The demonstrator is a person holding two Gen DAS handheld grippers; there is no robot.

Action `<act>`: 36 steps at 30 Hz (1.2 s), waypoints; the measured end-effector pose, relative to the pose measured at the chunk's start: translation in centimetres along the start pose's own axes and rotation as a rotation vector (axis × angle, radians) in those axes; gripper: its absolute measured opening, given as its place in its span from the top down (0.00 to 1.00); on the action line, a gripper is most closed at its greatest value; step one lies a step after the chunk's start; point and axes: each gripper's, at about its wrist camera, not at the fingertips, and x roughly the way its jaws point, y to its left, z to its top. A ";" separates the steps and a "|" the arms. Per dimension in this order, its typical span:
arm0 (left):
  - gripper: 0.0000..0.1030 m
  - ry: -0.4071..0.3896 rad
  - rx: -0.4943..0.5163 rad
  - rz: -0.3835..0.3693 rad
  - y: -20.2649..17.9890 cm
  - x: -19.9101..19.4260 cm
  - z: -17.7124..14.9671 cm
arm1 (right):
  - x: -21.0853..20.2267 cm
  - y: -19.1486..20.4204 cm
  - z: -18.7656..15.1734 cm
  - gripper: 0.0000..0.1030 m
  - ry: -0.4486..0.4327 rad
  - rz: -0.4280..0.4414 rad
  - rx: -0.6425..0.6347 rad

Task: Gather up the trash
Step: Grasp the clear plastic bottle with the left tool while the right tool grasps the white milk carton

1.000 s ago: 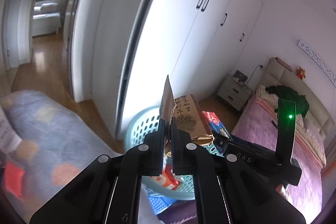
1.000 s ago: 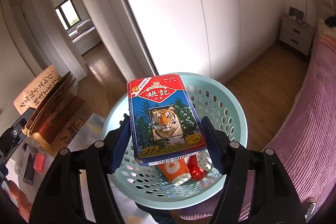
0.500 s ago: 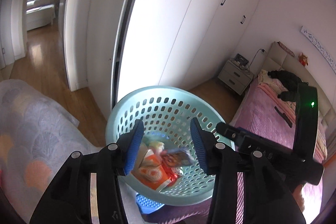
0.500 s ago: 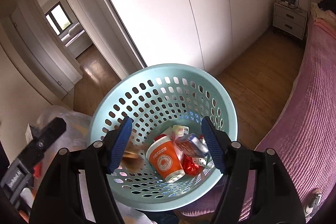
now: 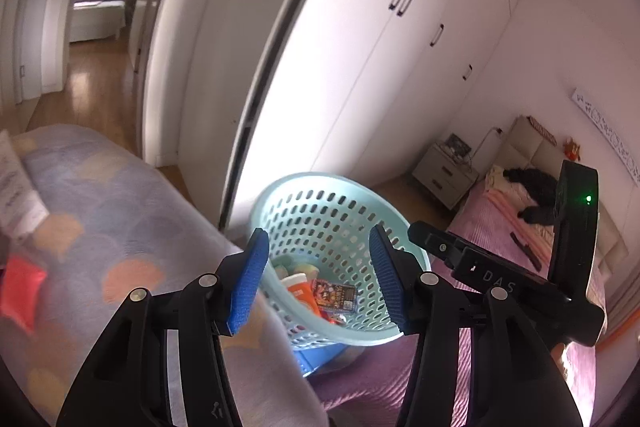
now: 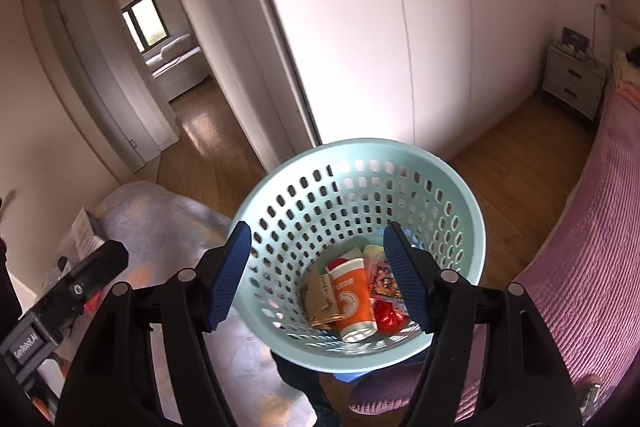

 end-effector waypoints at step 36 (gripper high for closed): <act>0.23 0.042 -0.052 0.488 27.4 -18.8 -2.3 | 2.0 26.0 -6.9 0.37 0.021 0.218 -0.478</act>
